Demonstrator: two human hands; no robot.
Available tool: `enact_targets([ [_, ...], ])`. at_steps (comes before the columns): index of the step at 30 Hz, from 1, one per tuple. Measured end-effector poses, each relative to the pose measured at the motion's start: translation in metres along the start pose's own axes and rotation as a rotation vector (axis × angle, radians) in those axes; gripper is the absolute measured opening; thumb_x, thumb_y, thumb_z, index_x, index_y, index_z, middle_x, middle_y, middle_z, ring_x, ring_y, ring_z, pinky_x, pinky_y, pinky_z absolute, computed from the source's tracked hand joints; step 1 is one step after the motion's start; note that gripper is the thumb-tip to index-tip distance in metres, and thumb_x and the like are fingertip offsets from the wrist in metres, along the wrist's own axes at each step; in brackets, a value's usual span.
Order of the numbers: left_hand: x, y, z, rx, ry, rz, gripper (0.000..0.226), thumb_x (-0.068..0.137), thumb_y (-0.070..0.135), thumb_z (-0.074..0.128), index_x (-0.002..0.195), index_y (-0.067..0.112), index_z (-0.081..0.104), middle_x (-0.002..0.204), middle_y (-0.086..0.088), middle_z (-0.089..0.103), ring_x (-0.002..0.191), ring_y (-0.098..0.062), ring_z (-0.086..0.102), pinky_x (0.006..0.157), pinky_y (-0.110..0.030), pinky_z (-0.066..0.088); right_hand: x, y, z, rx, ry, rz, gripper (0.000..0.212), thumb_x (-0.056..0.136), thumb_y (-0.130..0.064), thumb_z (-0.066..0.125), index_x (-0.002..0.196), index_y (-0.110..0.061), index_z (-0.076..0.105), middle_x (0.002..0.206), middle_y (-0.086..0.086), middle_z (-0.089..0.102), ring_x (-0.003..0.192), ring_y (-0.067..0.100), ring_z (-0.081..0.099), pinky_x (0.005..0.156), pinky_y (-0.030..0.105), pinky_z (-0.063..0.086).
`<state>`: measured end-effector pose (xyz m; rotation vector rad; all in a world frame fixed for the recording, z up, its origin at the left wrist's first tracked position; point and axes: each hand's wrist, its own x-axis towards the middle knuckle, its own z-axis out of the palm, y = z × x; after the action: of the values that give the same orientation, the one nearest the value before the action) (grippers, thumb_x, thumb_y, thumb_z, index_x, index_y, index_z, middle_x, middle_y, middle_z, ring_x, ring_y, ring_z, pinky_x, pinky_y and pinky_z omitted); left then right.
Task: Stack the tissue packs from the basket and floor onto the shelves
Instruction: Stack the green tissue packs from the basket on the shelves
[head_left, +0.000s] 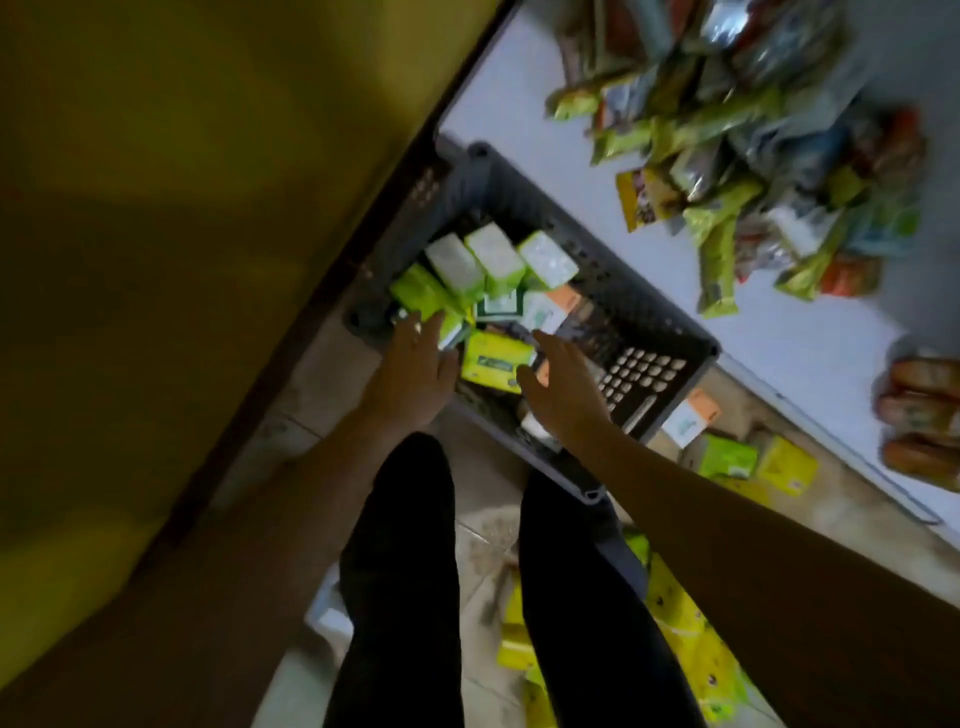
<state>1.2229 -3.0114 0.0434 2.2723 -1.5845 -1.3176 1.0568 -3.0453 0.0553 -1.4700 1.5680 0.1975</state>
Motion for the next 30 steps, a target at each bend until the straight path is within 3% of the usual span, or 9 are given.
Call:
enact_targets([
  [4,0.071,-0.046,0.044,0.068,-0.041,-0.045,0.067,0.088,0.041,0.035,0.143,0.002,0.031,0.146,-0.029,0.024,0.135,-0.037,0.028,0.109,-0.033,0.022,0.064,0.037,0.061,0.128,-0.093,0.117,0.053,0.095,-0.025,0.049,0.145,-0.022,0.029,0.146,0.01,0.036,0.13,0.026,0.04,0.102,0.034,0.034],
  [7,0.114,-0.067,0.067,0.13,-0.102,-0.091,0.06,0.096,0.031,0.039,0.147,0.006,0.02,0.151,-0.026,0.012,0.142,-0.035,0.013,0.11,-0.03,0.014,0.102,0.046,0.1,0.242,-0.146,0.152,0.055,0.096,-0.028,0.048,0.146,-0.024,0.026,0.147,0.009,0.034,0.132,0.025,0.038,0.106,0.036,0.034],
  [13,0.141,-0.084,0.088,0.113,-0.128,-0.178,0.068,0.098,0.03,0.043,0.15,0.016,0.002,0.156,-0.019,-0.01,0.145,-0.031,-0.006,0.115,-0.035,0.008,0.142,0.03,0.14,0.532,-0.151,0.233,0.056,0.095,-0.021,0.049,0.145,-0.029,0.025,0.132,0.013,0.051,0.102,0.025,0.057,0.086,0.038,0.046],
  [15,0.146,-0.086,0.088,0.075,-0.097,-0.185,0.069,0.097,0.024,0.044,0.15,0.015,0.001,0.155,-0.018,-0.013,0.145,-0.032,-0.006,0.116,-0.035,0.008,0.149,0.029,0.147,0.601,-0.138,0.251,0.058,0.095,-0.022,0.05,0.145,-0.031,0.023,0.135,0.011,0.049,0.107,0.025,0.056,0.088,0.038,0.045],
  [20,0.152,-0.083,0.09,-0.106,0.027,-0.219,0.07,0.092,0.008,0.047,0.149,0.011,0.007,0.152,-0.02,0.003,0.14,-0.03,0.017,0.109,-0.025,0.016,0.158,0.033,0.15,0.686,-0.157,0.279,0.06,0.094,-0.019,0.049,0.147,-0.025,0.021,0.141,0.01,0.044,0.126,0.026,0.046,0.103,0.041,0.038],
  [22,0.152,-0.083,0.091,-0.135,0.037,-0.273,0.069,0.092,0.007,0.046,0.148,0.007,0.006,0.151,-0.021,0.003,0.139,-0.029,0.018,0.106,-0.021,0.013,0.159,0.038,0.15,0.752,-0.137,0.317,0.058,0.093,-0.012,0.049,0.145,-0.02,0.025,0.135,0.01,0.049,0.119,0.025,0.051,0.094,0.036,0.044],
  [24,0.153,-0.084,0.092,-0.148,-0.007,-0.344,0.064,0.095,0.012,0.044,0.147,0.002,0.01,0.151,-0.024,0.003,0.141,-0.03,0.014,0.105,-0.021,0.012,0.159,0.045,0.146,0.847,-0.089,0.383,0.047,0.093,-0.006,0.046,0.137,-0.016,0.034,0.111,0.003,0.059,0.1,0.02,0.057,0.074,0.023,0.047],
  [26,0.152,-0.082,0.094,-0.169,-0.028,-0.371,0.053,0.093,0.017,0.046,0.139,-0.002,0.03,0.145,-0.025,0.018,0.134,-0.033,0.026,0.1,-0.023,0.02,0.155,0.053,0.139,0.88,-0.061,0.448,0.029,0.094,-0.009,0.045,0.12,-0.021,0.042,0.092,-0.002,0.058,0.082,0.016,0.056,0.058,0.019,0.044],
  [30,0.131,-0.066,0.099,-0.376,-0.024,-0.406,0.038,0.088,0.018,0.054,0.124,0.005,0.046,0.127,-0.015,0.036,0.109,-0.023,0.044,0.082,-0.023,0.033,0.134,0.065,0.128,0.918,0.011,0.576,0.006,0.094,-0.018,0.047,0.099,-0.019,0.045,0.097,0.006,0.059,0.082,0.02,0.057,0.063,0.024,0.044],
])
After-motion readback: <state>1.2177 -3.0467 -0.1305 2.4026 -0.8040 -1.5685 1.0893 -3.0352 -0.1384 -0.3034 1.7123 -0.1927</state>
